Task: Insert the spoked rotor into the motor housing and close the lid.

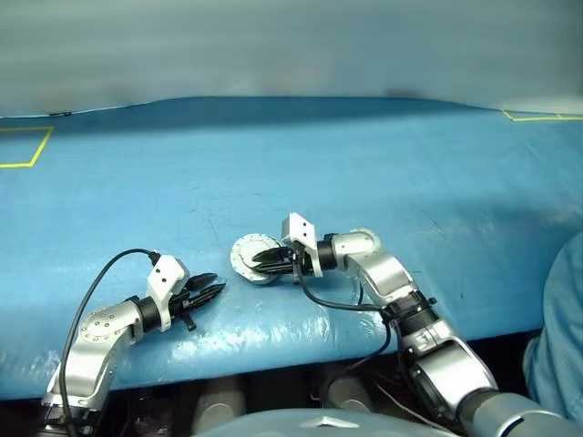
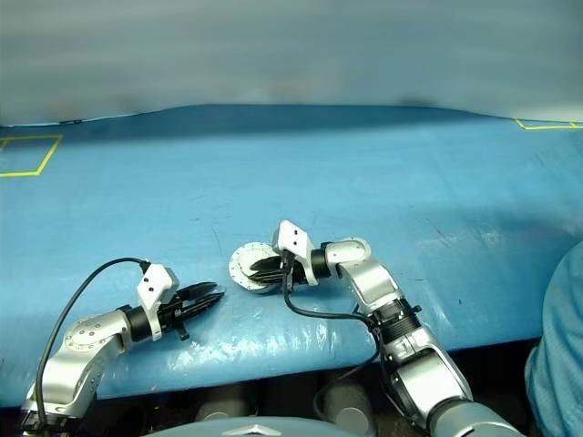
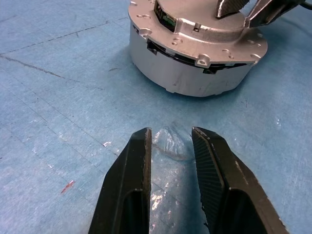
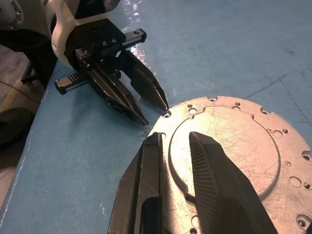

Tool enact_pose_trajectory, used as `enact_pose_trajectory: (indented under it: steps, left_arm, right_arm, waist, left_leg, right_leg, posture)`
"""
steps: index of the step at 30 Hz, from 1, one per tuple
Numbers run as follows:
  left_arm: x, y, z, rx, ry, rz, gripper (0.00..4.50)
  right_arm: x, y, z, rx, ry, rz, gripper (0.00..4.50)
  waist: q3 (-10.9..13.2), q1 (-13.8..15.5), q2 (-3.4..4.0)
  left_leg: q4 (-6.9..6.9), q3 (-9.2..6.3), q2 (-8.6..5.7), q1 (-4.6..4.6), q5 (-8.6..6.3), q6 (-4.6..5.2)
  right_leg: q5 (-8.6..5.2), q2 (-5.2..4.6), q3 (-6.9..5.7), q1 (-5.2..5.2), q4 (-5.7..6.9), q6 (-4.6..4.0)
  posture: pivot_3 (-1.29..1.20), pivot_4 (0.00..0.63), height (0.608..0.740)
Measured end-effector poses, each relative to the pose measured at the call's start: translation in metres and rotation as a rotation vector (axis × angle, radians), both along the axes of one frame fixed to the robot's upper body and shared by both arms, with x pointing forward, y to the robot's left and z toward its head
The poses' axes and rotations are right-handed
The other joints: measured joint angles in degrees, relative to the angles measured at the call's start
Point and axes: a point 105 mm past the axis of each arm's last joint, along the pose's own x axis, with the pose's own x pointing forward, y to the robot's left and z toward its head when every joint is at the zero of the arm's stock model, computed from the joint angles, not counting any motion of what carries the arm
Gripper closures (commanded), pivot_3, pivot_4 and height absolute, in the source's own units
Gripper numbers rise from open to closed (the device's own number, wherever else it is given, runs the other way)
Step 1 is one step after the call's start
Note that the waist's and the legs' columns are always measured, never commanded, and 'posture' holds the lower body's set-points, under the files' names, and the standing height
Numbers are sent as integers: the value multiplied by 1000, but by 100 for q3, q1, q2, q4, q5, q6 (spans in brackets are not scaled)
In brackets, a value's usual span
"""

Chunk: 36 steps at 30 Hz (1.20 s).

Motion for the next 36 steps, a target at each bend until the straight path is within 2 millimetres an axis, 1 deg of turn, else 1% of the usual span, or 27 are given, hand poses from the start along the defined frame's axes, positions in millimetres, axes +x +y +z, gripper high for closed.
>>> enact_pose_trajectory:
  steps: [5, 8, 10, 11, 13, 14, 15, 16, 17, 21, 25, 28, 29, 31, 32, 36]
  left_arm:
    - [-1, -1, 0, -8, 3, -9, 3085]
    - [-1, -1, 1, -8, -4, -8, 3085]
    - [0, -1, 2, -8, -14, -7, 3085]
    - [1, -1, 2, -8, -15, -7, 3085]
    - [1, -1, 3, -10, -17, -8, 3085]
    - [1, -2, 3, -12, -19, -8, 3085]
    - [2, -2, 3, -13, -20, -8, 3085]
    - [2, -2, 3, -14, -20, -8, 3085]
    - [2, -2, 3, -14, -20, -8, 3085]
    - [2, -2, 3, -13, -20, -8, 3085]
    - [2, -2, 3, -12, -20, -6, 3085]
    - [2, -2, 3, -11, -21, -5, 3085]
    - [2, -2, 3, -11, -21, -5, 3085]
    - [2, -2, 3, -10, -21, -3, 3085]
    - [2, -2, 3, -9, -22, -2, 3085]
    - [2, -2, 3, -7, -23, 0, 3085]
  right_arm:
    - [-1, 1, 3, 96, -7, -109, 3583]
    - [12, -4, 22, 177, -104, -239, 3583]
    - [16, -6, 37, 204, -191, -276, 3583]
    - [15, -6, 40, 209, -211, -278, 3583]
    - [13, -5, 39, 208, -217, -274, 3583]
    - [11, -4, 37, 203, -213, -272, 3213]
    - [10, -3, 35, 196, -210, -271, 3037]
    - [9, -3, 33, 190, -207, -269, 2658]
    - [8, -2, 32, 187, -207, -266, 2391]
    - [6, 0, 31, 178, -212, -266, 1092]
    - [5, 5, 28, 170, -207, -262, 1092]
    - [5, 5, 22, 151, -193, -263, 1092]
    - [5, 5, 19, 144, -188, -262, 728]
    - [6, 3, 18, 134, -187, -264, 210]
    - [6, 3, 17, 130, -187, -267, 19]
    - [8, 1, 10, 112, -167, -282, 19]
  waist:
    - [0, 1, -1]
    - [0, -4, 0]
    - [0, 4, -1]
    - [0, 7, -1]
    - [0, 10, -1]
    - [0, 13, 0]
    - [0, 14, -1]
    - [0, 13, -1]
    - [0, 14, 0]
    - [0, 14, -1]
    - [0, 17, -1]
    - [0, 24, -1]
    - [0, 27, -1]
    - [0, 28, -1]
    - [0, 28, -1]
    - [0, 29, -1]
  left_leg:
    - [2, 4, 5, -1, 1, -2]
    - [2, 10, 6, -9, 1, -3]
    - [1, 10, 6, -9, 1, -3]
    - [0, 10, 6, -10, 1, -3]
    - [-1, 11, 6, -10, 1, -2]
    - [-1, 11, 6, -10, 1, -3]
    - [-1, 12, 6, -10, 1, -2]
    - [0, 12, 6, -10, 1, -2]
    - [0, 13, 6, -10, 1, -3]
    - [1, 14, 6, -9, 1, -3]
    - [1, 14, 7, -9, 1, -2]
    - [1, 15, 7, -9, 1, -2]
    - [1, 16, 6, -9, 1, -3]
    - [1, 17, 7, -9, 1, -2]
    - [1, 17, 7, -9, 1, -2]
    - [1, 17, 7, -9, 1, -2]
  right_leg:
    - [3, 6, 5, -4, 1, -4]
    - [4, 8, 12, -14, 3, -2]
    - [4, 8, 12, -13, 0, -2]
    - [4, 8, 13, -14, -1, -2]
    - [4, 8, 13, -14, -1, -2]
    - [4, 8, 13, -14, -1, -3]
    - [4, 8, 14, -14, -1, -3]
    - [4, 8, 14, -14, -1, -3]
    - [4, 8, 15, -14, -1, -3]
    - [4, 8, 15, -14, 0, -3]
    - [4, 8, 15, -14, -1, -3]
    - [4, 8, 16, -14, -1, -3]
    - [4, 8, 17, -14, -1, -3]
    - [4, 8, 18, -14, -1, -3]
    - [4, 8, 18, -14, -1, -3]
    - [4, 9, 18, -14, -1, -3]
  posture:
    - [0, 150, 740]
    - [0, 150, 740]
    - [0, 150, 740]
    - [0, 150, 740]
    - [0, 150, 740]
    - [0, 150, 740]
    - [0, 150, 740]
    - [0, 150, 740]
    - [0, 150, 740]
    - [0, 150, 740]
    - [0, 150, 740]
    - [0, 150, 740]
    - [0, 150, 740]
    - [0, 150, 740]
    - [0, 150, 740]
    - [0, 150, 740]
